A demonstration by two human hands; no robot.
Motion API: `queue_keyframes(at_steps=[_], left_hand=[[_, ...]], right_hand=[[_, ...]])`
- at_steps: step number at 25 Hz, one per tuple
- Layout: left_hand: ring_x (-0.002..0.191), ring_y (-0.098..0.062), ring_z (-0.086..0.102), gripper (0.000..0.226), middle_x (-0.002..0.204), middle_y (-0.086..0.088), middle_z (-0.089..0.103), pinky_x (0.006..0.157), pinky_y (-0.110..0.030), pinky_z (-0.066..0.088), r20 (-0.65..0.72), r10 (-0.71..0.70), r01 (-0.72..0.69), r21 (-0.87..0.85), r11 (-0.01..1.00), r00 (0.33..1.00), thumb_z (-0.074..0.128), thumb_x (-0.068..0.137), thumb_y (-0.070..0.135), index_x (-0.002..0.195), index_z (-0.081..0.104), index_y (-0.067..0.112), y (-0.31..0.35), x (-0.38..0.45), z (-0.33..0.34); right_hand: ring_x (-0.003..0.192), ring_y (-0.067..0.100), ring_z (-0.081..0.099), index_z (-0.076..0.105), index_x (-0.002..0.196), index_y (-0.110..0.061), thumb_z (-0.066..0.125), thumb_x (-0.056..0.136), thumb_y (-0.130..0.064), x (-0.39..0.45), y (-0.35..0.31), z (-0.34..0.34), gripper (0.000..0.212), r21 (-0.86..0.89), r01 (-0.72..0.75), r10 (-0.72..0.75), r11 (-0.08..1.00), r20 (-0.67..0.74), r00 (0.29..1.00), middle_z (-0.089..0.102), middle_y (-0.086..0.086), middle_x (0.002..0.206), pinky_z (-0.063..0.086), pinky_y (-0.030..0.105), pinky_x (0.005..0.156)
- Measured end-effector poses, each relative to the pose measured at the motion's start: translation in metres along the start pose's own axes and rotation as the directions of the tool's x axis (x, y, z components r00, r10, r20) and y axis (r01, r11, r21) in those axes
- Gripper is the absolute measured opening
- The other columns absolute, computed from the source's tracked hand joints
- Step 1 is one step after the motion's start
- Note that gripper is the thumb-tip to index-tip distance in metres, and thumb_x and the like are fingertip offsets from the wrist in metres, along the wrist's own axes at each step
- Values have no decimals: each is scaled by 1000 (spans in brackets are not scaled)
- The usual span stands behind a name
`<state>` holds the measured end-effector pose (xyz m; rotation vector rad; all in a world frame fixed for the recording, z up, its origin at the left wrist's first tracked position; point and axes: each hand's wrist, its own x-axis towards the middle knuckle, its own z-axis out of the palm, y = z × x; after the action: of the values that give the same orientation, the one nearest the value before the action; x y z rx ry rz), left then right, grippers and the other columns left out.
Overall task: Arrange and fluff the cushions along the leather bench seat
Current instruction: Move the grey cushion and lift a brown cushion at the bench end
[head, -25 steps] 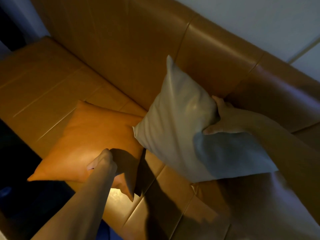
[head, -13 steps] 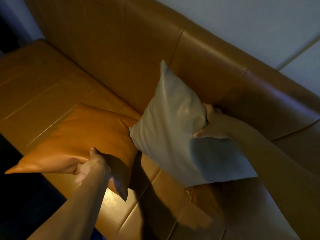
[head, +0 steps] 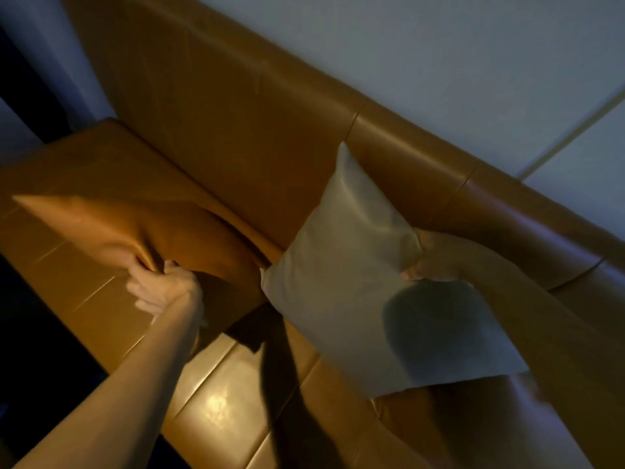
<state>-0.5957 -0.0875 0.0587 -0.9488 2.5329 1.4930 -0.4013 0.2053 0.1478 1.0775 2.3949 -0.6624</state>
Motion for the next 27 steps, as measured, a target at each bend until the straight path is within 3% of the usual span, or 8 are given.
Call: queue_keyframes(at_steps=[3, 7, 10, 15, 18, 22, 24, 27], left_hand=[[133, -27, 36, 54, 148, 0, 42, 106, -47, 24, -31, 155, -155, 4, 988, 987, 51, 95, 28, 145, 34, 40, 22, 24, -6], [134, -26, 37, 53, 147, 3, 43, 104, -51, 25, 24, 248, -248, -1, 969, 968, 51, 95, 33, 145, 34, 43, 37, 33, -9], [134, -27, 38, 53, 147, 4, 43, 104, -52, 26, 58, 245, -245, -10, 969, 968, 51, 96, 34, 145, 34, 42, 45, 36, -2], [134, -27, 37, 52, 146, 3, 44, 103, -53, 25, 63, 288, -290, 27, 957, 956, 52, 96, 33, 143, 35, 44, 45, 38, 2], [135, -28, 36, 52, 147, 1, 43, 105, -54, 23, 65, 327, -332, 70, 941, 943, 53, 96, 30, 143, 36, 44, 44, 37, 2], [133, -30, 38, 54, 145, -1, 45, 105, -55, 23, 76, 382, -389, 117, 914, 921, 54, 95, 28, 143, 36, 43, 44, 28, 2], [130, -33, 40, 55, 144, -3, 47, 104, -58, 24, 84, 450, -458, 175, 872, 889, 55, 95, 26, 144, 36, 42, 47, 27, -3], [122, -36, 44, 66, 140, -9, 51, 101, -58, 27, 149, 633, -643, 316, 698, 760, 59, 91, 20, 147, 30, 37, 61, 37, -21]], right_hand=[[119, 35, 59, 54, 132, -12, 81, 72, -13, 3, -9, 9, 65, -34, 36, -35, 999, 18, 999, 63, 15, 127, 49, 46, 99], [105, 16, 66, 59, 118, -10, 69, 81, 12, 11, -32, 21, 44, 103, 65, -88, 992, 232, 969, 65, 10, 116, 55, 22, 82], [120, 33, 58, 59, 132, -10, 76, 82, -7, 19, -37, 7, 53, 28, 24, -29, 999, 217, 976, 64, 14, 130, 46, 42, 101], [114, 34, 61, 59, 128, -10, 80, 76, -10, 28, -28, 3, 56, 70, -4, -13, 998, 248, 969, 66, 14, 122, 47, 50, 101], [124, 31, 58, 54, 135, -21, 86, 62, -26, 39, -19, 25, 80, 64, 30, -42, 997, 198, 979, 63, 9, 133, 47, 46, 103], [148, 33, 24, 1, 157, -16, 84, 73, -29, 37, -27, 26, 119, 81, -17, 3, 997, 176, 984, 21, 12, 162, 28, 45, 117], [151, 33, 15, -8, 156, -19, 80, 77, -39, 34, -46, 15, 120, 153, -35, 14, 988, 137, 990, 11, 10, 165, 23, 48, 120], [149, 33, 18, 2, 157, -27, 69, 85, -47, 27, -94, -3, 100, 179, 147, -117, 973, -168, 979, 19, 5, 164, 23, 53, 118]])
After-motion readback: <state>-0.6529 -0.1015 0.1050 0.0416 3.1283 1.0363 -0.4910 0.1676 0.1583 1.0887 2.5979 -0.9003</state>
